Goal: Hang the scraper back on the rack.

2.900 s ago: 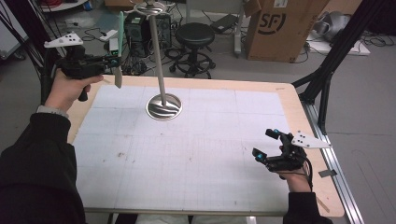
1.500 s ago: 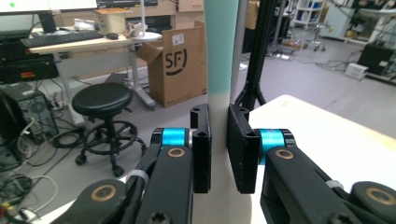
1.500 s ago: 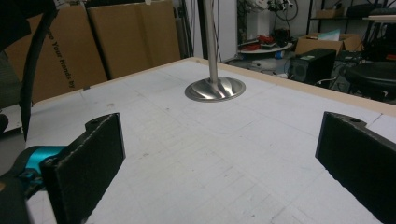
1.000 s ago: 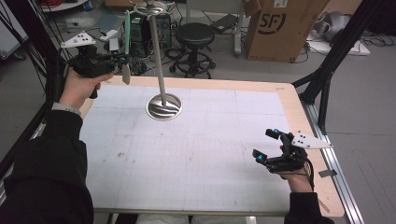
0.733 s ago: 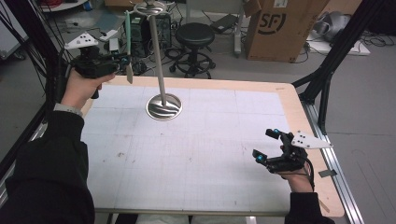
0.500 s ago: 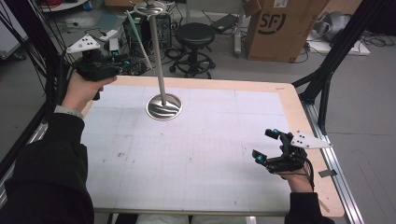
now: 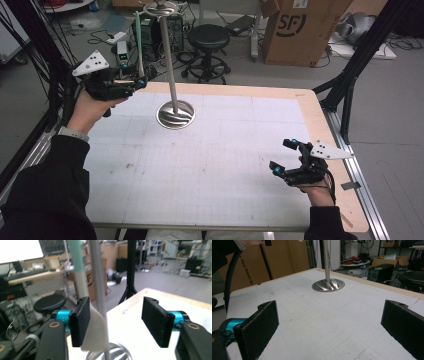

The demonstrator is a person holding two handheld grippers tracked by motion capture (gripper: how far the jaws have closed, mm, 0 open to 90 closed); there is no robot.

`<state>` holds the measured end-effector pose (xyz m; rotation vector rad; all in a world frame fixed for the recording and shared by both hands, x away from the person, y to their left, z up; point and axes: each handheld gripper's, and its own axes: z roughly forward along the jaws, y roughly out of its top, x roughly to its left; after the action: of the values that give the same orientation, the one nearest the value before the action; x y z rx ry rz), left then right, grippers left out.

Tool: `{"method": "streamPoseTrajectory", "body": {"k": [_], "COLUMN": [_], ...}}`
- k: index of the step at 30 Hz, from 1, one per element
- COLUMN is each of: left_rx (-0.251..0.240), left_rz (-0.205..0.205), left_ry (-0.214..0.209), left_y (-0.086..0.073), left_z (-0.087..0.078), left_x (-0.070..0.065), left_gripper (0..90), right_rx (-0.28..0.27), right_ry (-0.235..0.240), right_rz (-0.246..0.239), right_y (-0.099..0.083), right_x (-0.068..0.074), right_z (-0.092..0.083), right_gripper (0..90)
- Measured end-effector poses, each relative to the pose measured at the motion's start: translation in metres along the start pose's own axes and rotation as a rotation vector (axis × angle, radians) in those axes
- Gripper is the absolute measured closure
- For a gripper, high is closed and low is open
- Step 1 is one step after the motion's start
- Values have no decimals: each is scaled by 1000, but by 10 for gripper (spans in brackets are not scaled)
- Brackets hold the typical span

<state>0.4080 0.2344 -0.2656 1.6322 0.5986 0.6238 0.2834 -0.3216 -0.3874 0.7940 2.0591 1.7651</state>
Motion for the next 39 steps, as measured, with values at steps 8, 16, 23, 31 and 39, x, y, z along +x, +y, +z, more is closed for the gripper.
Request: {"method": "streamPoseTrajectory", "body": {"k": [8,16,23,31,39], "left_rx": [30,19,-23,16,51], "left_rz": [19,5,-67,-77,-33], "left_ry": [-26,-70,-94,-133,-137], "left_y": [-16,-48,-76,-110,-131], "left_z": [-1,-4,-14,-14,-13], "left_x": [-27,-45,-53,-75,-91], "left_gripper": [201,56,27,16,16], "right_rx": [4,10,8,12,30], "right_ry": [1,-1,-3,-4,-8], "right_rz": [7,16,10,17,20], "right_y": [-1,-4,-3,-5,-9], "right_x": [0,-2,-1,-2,-3], "right_z": [-1,-1,0,0,3], "right_gripper": [5,5,5,5,5]}}
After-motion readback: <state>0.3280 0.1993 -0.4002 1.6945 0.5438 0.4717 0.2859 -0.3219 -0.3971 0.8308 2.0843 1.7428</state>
